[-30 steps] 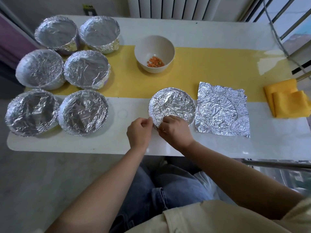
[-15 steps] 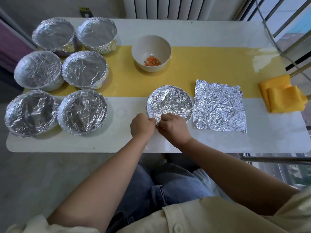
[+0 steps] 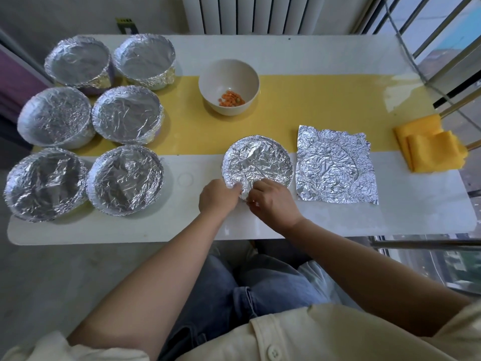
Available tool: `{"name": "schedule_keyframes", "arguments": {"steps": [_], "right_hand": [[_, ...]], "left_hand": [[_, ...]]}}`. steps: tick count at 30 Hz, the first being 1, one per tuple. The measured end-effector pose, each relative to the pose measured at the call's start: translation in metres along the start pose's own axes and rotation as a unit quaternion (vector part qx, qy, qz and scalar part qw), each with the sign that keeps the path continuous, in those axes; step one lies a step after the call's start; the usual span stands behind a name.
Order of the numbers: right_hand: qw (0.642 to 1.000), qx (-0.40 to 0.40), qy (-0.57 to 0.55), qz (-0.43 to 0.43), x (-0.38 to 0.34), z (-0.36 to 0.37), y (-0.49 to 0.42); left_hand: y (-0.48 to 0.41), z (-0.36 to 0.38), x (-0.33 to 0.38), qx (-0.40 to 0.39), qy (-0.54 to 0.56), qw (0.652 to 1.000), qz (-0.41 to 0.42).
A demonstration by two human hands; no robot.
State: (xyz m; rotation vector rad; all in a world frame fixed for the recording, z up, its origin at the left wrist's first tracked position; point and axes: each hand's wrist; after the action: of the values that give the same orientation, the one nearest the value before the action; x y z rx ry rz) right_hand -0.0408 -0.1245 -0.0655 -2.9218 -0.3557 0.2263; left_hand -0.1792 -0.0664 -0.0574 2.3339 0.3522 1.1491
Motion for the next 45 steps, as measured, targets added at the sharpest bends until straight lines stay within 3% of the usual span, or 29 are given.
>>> {"name": "schedule_keyframes", "arguments": {"steps": [7, 11, 23, 35, 39, 41, 45], "right_hand": [[1.000, -0.010, 0.001, -0.004, -0.003, 0.001, -0.006], [1.000, -0.008, -0.008, -0.002, -0.003, 0.003, -0.008], [0.998, 0.007, -0.038, 0.046, -0.015, 0.005, -0.019], [0.998, -0.013, -0.008, -0.056, 0.010, -0.002, -0.011], [0.998, 0.008, -0.001, -0.059, 0.004, 0.002, -0.015], [0.998, 0.005, -0.001, -0.061, 0.003, 0.003, -0.015], [0.998, 0.008, -0.009, -0.065, 0.003, 0.001, -0.015]], "left_hand": [[-0.003, 0.006, 0.005, -0.028, 0.125, 0.989, -0.070], [0.001, 0.002, 0.005, -0.074, 0.121, 0.985, -0.101], [0.000, -0.004, 0.005, -0.081, 0.070, 0.991, -0.082], [-0.008, -0.017, 0.015, -0.070, 0.021, 0.996, -0.048], [0.004, -0.018, 0.022, -0.088, -0.035, 0.990, -0.107], [0.008, -0.014, 0.021, -0.129, -0.004, 0.982, -0.137], [0.006, -0.006, 0.020, -0.103, 0.082, 0.984, -0.120]]}}
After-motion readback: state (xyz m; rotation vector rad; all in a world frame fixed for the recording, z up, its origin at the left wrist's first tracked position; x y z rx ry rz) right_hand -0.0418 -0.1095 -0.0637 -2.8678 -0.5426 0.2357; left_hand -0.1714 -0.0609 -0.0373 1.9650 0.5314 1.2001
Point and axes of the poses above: each hand's wrist, its own y-axis away from the middle knuckle, its own z-axis out of the palm, x = y × z, and after that the axes turned 14 degrees about y, right-handed
